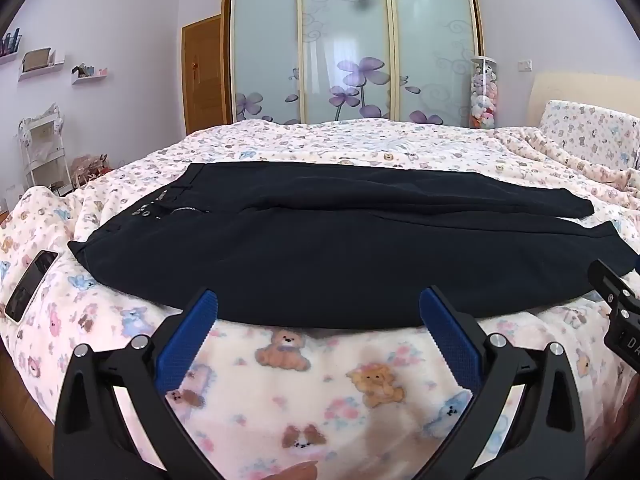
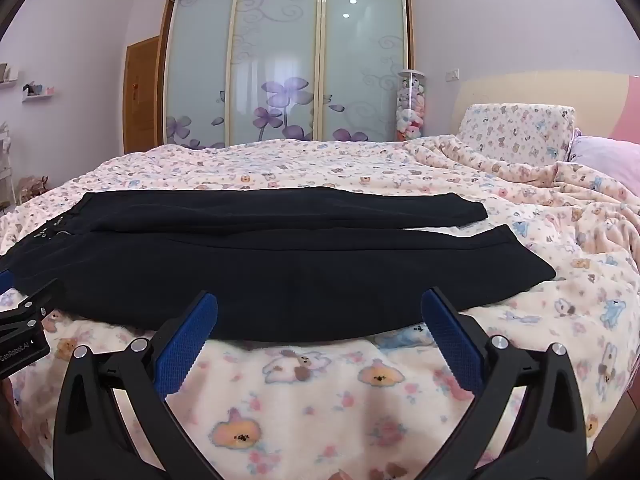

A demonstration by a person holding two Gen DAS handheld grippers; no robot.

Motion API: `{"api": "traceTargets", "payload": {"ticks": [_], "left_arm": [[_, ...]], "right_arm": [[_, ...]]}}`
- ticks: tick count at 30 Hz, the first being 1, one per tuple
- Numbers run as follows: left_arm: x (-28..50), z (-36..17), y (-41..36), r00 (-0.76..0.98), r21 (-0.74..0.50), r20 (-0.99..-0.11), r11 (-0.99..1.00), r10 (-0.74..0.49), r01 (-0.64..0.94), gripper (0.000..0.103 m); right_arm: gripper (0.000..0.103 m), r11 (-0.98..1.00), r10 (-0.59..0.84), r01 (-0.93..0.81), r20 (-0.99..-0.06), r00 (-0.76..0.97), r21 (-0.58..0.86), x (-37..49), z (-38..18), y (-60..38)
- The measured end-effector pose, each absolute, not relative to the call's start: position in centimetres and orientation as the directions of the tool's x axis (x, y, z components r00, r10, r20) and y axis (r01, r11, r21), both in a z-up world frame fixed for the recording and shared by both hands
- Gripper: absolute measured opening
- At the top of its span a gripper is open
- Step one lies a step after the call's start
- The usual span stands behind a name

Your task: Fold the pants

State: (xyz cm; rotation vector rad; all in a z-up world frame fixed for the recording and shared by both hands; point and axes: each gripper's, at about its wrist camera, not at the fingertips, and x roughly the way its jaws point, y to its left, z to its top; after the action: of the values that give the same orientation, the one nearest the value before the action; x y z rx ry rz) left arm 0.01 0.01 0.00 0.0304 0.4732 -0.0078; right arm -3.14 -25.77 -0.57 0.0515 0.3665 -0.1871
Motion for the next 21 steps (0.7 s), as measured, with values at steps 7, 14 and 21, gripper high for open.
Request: {"api": "traceTargets", "payload": {"ticks": [7, 14, 21], "left_arm": [[0.01, 0.03, 0.03, 0.889, 0.026, -0.458, 1.000, -0.003, 0.016, 0.101], [0.02, 0.05, 0.05, 0.889, 0.026, -0.458, 1.000, -0.004, 0.018, 0.101], [0.03, 0.02, 0.02, 0.888, 0.027, -0.459, 0.999, -0.003, 0.017, 0.101]], "right_arm": [[0.102, 0.982, -0.172, 0.191, -0.361, 0.917, 0.017, -3.14, -0.57, -25.84], [0.102, 0.981, -0.172, 0.192, -0.361, 0.917, 0.018, -3.16, -0.56, -25.93], [0.102, 0.981, -0.172, 0.191, -0.361, 0.917, 0.018, -3.14, -0.54, -26.02]]}}
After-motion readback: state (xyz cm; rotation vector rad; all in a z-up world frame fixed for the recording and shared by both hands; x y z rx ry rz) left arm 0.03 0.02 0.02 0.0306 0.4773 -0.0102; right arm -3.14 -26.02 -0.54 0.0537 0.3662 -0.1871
